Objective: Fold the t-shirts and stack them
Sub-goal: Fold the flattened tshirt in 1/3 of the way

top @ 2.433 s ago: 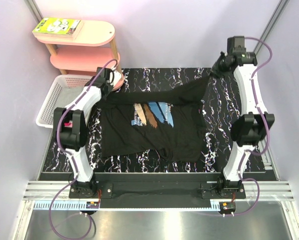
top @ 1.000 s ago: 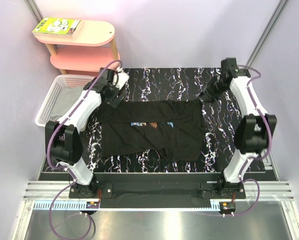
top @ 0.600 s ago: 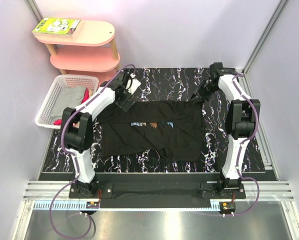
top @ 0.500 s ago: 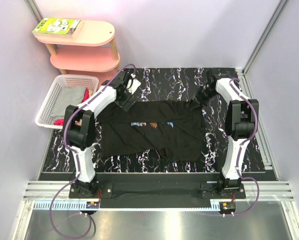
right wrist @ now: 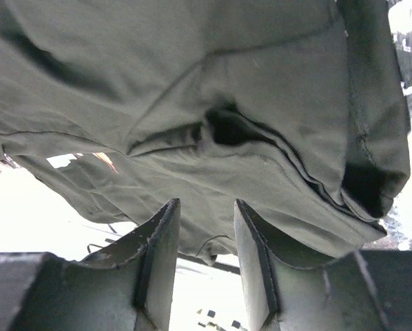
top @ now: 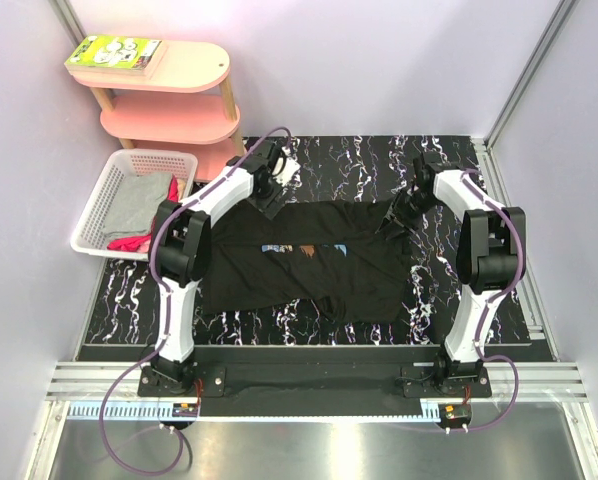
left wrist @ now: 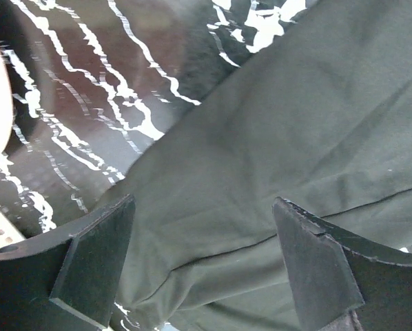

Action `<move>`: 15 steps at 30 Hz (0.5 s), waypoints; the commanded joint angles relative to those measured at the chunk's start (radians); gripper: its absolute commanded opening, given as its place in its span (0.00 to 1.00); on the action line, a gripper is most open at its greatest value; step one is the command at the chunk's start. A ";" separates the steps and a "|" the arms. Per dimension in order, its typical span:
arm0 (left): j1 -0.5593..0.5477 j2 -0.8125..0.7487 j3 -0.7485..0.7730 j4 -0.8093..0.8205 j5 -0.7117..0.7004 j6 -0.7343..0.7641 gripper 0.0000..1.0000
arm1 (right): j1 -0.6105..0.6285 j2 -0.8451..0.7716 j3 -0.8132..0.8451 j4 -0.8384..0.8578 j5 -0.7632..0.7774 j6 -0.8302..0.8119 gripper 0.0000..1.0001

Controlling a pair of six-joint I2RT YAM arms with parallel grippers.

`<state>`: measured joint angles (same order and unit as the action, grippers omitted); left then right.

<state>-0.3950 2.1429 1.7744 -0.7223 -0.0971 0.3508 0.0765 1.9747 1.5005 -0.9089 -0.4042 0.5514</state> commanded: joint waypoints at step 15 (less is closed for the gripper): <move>-0.013 -0.011 -0.029 0.000 -0.016 0.007 0.85 | -0.003 0.070 0.075 0.030 0.062 -0.077 0.45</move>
<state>-0.4057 2.1536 1.7699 -0.7334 -0.1024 0.3508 0.0761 2.0327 1.5555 -0.9012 -0.3714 0.5018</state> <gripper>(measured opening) 0.857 0.453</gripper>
